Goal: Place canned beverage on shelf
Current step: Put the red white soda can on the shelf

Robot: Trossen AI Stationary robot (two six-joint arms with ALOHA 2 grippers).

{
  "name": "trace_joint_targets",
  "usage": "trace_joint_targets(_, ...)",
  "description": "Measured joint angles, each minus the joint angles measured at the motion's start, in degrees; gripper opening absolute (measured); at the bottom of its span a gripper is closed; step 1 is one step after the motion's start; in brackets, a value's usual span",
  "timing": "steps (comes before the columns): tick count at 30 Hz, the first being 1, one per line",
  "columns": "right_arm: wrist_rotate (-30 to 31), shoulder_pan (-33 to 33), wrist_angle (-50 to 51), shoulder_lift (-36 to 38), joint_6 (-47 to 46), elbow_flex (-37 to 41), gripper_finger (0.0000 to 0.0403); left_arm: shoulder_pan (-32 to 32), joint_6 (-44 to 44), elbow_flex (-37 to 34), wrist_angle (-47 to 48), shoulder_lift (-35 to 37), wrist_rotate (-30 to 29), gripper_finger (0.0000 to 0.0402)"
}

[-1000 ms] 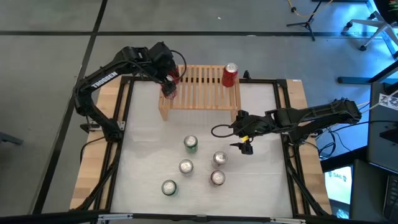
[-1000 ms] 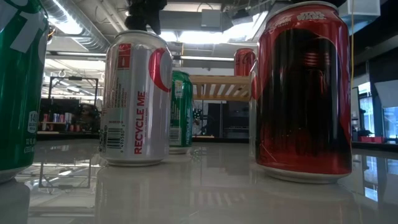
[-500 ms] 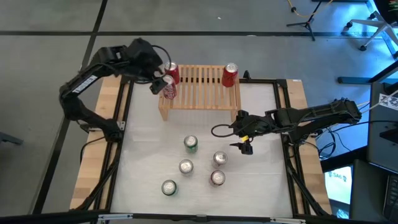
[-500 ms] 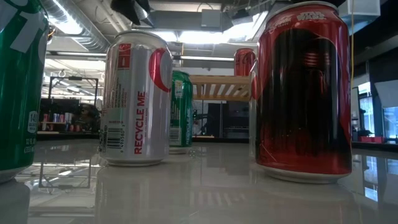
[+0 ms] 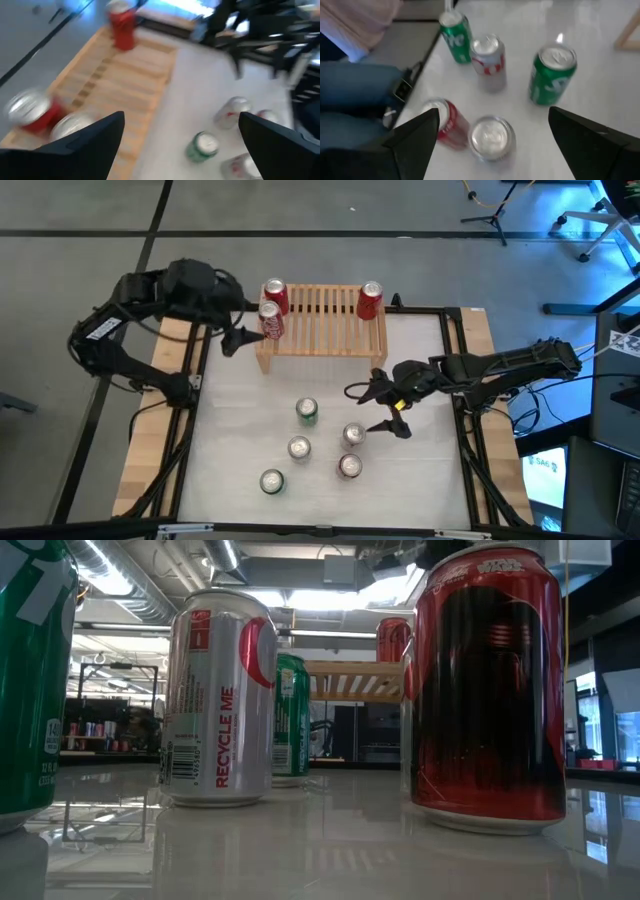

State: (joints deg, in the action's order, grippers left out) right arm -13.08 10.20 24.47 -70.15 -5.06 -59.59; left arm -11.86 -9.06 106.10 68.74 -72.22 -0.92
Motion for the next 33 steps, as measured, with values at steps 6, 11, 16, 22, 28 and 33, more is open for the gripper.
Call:
trace_joint_targets(6, -0.49, 1.08, -3.06, -0.02, -3.96, 0.0, 0.037, 10.02, 0.16, -1.53, -7.13, -0.07, -5.3, 0.0381)
trace_joint_targets(11, -0.52, 6.28, -6.57, 0.0, -4.2, 0.0, 0.037, 16.86, 0.18, -8.57, -14.79, 0.03, -8.9, 0.0381)
trace_joint_targets(16, 1.78, 11.93, -9.95, 0.0, -4.12, 0.0, 0.037, 21.6, 0.65, -16.61, -27.99, -0.04, -9.08, 0.0381)
trace_joint_targets(22, 8.65, 16.5, -11.28, -0.02, -4.04, 0.0, 0.037, 25.52, 2.1, -26.3, -40.76, -0.08, -9.12, 0.0381)
trace_joint_targets(28, 9.02, 18.57, -11.15, -0.01, -4.22, 0.0, 0.037, 28.17, 2.18, -37.15, -57.77, -0.1, -9.09, 0.0381)
trace_joint_targets(33, 9.0, 19.15, -11.45, -0.28, -4.12, 0.0, 0.037, 29.4, 2.06, -43.43, -67.93, -0.1, -9.1, 0.0381)
